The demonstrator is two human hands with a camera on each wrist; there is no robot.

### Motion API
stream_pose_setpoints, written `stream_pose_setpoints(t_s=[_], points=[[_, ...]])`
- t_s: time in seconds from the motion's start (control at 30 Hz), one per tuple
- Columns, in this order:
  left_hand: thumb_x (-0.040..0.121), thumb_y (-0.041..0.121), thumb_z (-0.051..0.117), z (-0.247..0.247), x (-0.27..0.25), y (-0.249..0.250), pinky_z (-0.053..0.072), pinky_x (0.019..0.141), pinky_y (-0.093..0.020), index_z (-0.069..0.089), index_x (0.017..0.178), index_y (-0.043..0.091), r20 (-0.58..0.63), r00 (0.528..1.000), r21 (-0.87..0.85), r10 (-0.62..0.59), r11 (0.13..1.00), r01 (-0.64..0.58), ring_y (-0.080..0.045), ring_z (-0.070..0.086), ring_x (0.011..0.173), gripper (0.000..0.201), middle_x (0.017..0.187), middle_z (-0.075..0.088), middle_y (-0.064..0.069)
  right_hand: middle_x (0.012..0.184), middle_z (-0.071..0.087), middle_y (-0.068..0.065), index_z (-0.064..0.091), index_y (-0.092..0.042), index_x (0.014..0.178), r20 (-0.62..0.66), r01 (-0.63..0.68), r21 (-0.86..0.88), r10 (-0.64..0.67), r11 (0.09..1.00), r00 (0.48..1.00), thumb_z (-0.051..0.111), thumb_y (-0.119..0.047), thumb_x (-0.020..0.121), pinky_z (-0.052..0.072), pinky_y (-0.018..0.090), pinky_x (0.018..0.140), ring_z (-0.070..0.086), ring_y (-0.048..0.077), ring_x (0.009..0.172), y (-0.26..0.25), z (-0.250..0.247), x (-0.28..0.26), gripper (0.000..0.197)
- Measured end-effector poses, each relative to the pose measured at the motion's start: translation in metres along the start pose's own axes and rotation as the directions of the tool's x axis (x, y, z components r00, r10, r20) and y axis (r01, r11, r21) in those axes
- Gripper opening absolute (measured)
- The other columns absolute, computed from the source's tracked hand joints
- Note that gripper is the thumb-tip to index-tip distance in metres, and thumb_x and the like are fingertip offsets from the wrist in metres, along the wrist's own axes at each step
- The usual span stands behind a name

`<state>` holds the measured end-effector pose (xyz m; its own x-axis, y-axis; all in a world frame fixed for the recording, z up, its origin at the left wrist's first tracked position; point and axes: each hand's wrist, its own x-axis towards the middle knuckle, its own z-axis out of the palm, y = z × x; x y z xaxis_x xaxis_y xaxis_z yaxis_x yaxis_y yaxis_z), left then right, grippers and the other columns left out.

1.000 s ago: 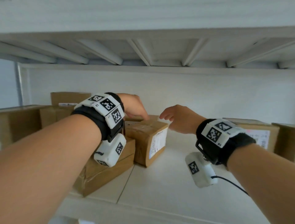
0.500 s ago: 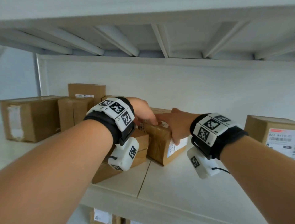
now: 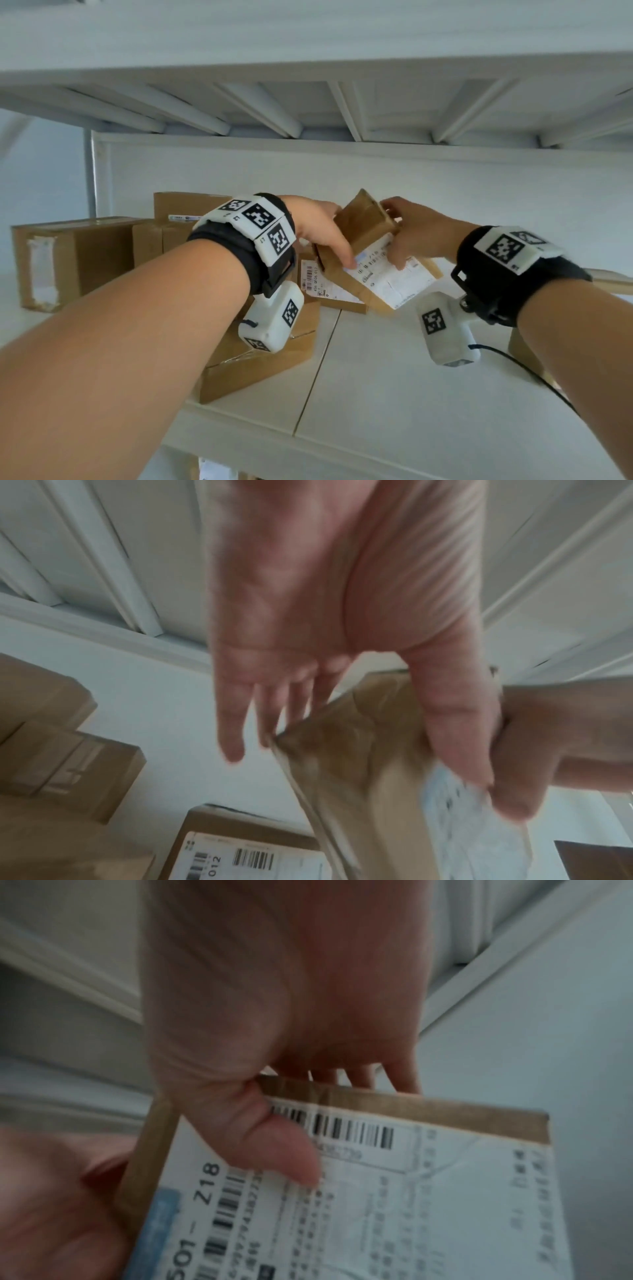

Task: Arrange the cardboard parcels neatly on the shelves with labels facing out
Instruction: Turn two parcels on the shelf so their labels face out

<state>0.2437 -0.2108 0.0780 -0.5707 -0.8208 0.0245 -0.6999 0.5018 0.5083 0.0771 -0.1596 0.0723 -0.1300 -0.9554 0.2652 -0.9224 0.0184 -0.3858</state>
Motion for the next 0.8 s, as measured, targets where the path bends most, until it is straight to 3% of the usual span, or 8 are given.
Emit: stream_pose_setpoints(t_s=[0.07,0.17,0.27,0.37,0.47,0.57,0.67,0.8], points=[[0.049,0.033,0.089,-0.005,0.0,0.006,0.051,0.096,-0.044,0.035,0.143,0.022,-0.099,0.992,-0.039,0.074,0.996,-0.078,-0.023,0.06,0.112,0.108,0.13,0.058,-0.001,0.109,0.061,0.004,0.043,-0.017,0.128,-0.066,0.019,0.11,-0.012,0.994,0.998,0.069,0.006,0.062,0.056,0.041,0.083,0.06,0.024,0.099,-0.005,-0.006,0.004,0.074],[0.062,0.018,0.085,-0.017,0.002,0.007,0.057,0.086,-0.039,0.033,0.144,0.022,-0.247,0.962,-0.066,0.117,0.988,-0.137,-0.021,0.064,0.1,0.097,0.122,0.059,-0.001,0.118,0.059,0.002,0.042,-0.018,0.134,-0.142,0.061,0.249,-0.026,0.967,0.99,0.07,0.005,0.063,0.055,0.042,0.088,0.061,0.025,0.106,-0.008,-0.008,0.013,0.08],[0.065,0.014,0.079,-0.032,0.0,0.003,0.055,0.08,-0.033,0.031,0.144,0.02,-0.378,0.923,-0.008,0.075,0.996,-0.085,-0.019,0.058,0.097,0.092,0.117,0.052,0.001,0.136,0.047,0.001,0.029,-0.021,0.147,-0.179,0.095,0.277,-0.046,0.956,0.983,0.073,0.002,0.069,0.047,0.034,0.096,0.05,0.021,0.122,-0.005,-0.002,0.025,0.093],[0.061,0.011,0.072,-0.047,0.002,-0.007,0.053,0.086,-0.035,0.038,0.142,0.017,-0.47,0.882,0.059,0.02,0.998,0.008,-0.022,0.05,0.106,0.088,0.118,0.048,-0.001,0.144,0.042,0.005,0.029,-0.022,0.148,-0.14,0.037,0.264,0.001,0.964,0.99,0.072,0.0,0.074,0.045,0.026,0.085,0.046,0.021,0.125,0.004,0.011,0.04,0.089],[0.054,0.009,0.068,-0.057,0.004,-0.017,0.049,0.085,-0.031,0.057,0.1,0.02,-0.486,0.873,0.059,-0.037,0.995,0.075,-0.017,0.048,0.091,0.048,0.102,0.048,0.002,0.146,0.042,0.007,0.034,-0.021,0.146,-0.085,-0.017,0.21,0.035,0.978,0.996,0.07,-0.005,0.078,0.042,0.021,0.074,0.049,0.02,0.124,0.014,0.028,0.055,0.078],[0.043,0.014,0.065,-0.058,0.009,-0.026,0.043,0.075,-0.03,0.036,0.064,0.028,-0.437,0.897,0.036,-0.07,0.995,0.095,-0.013,0.044,0.077,0.038,0.085,0.044,0.006,0.144,0.044,0.005,0.039,-0.021,0.143,-0.06,-0.043,0.126,0.05,0.991,0.997,0.069,-0.01,0.079,0.045,0.028,0.088,0.048,0.021,0.125,0.02,0.043,0.07,0.072],[0.036,0.016,0.061,-0.059,0.018,-0.032,0.043,0.07,-0.03,0.053,0.073,0.02,-0.425,0.903,0.028,-0.063,0.996,0.082,-0.014,0.048,0.077,0.038,0.084,0.052,0.003,0.14,0.047,0.003,0.041,-0.022,0.14,-0.046,-0.053,0.032,0.054,0.998,0.997,0.069,-0.016,0.078,0.045,0.032,0.098,0.049,0.021,0.124,0.02,0.056,0.081,0.068],[0.039,0.015,0.06,-0.061,0.029,-0.037,0.05,0.081,-0.034,0.061,0.094,0.013,-0.397,0.917,0.049,-0.032,0.997,0.056,-0.02,0.055,0.094,0.055,0.106,0.061,-0.003,0.137,0.049,0.0,0.042,-0.024,0.139,-0.044,-0.06,-0.041,0.059,0.997,0.997,0.066,-0.018,0.081,0.045,0.027,0.086,0.053,0.018,0.115,0.019,0.068,0.095,0.064]])
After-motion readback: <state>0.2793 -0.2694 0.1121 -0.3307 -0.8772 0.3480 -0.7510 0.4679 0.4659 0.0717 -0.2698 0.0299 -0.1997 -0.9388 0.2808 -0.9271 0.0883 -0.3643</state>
